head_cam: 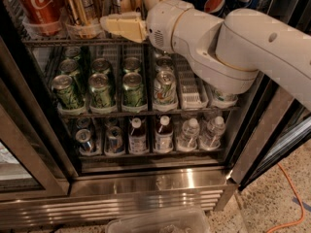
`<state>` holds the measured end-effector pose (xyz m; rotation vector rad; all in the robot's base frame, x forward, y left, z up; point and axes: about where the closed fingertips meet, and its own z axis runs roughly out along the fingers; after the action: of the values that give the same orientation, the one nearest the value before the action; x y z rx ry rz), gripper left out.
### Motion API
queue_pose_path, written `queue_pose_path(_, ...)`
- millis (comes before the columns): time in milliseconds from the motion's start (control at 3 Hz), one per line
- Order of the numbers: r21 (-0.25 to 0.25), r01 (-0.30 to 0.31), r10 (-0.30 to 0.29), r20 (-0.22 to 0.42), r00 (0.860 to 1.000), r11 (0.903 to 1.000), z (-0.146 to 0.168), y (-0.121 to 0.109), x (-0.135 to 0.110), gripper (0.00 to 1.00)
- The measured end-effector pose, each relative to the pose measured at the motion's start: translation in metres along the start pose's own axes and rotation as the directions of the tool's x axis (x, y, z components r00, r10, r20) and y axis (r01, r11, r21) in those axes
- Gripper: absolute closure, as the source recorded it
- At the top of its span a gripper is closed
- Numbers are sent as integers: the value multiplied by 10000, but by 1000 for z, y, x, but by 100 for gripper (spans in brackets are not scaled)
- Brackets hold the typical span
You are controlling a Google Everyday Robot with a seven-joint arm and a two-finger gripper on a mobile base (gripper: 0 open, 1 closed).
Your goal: Pick orange can from top shelf of fridge
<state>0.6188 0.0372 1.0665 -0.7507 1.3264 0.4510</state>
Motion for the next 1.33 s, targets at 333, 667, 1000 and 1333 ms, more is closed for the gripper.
queue_pose_path(333,137,-52,51,108,9999,9999,6,-3,-3,19)
queue_pose_path(667,192,-108,106,130,9999,9998,10,-3,-2,38)
queue_pose_path(1000,187,-216,214,89,9997,9996,12,0,2,61)
queue_pose_path(1333,185,-229,228,83,9997,9996,12,1,3,85)
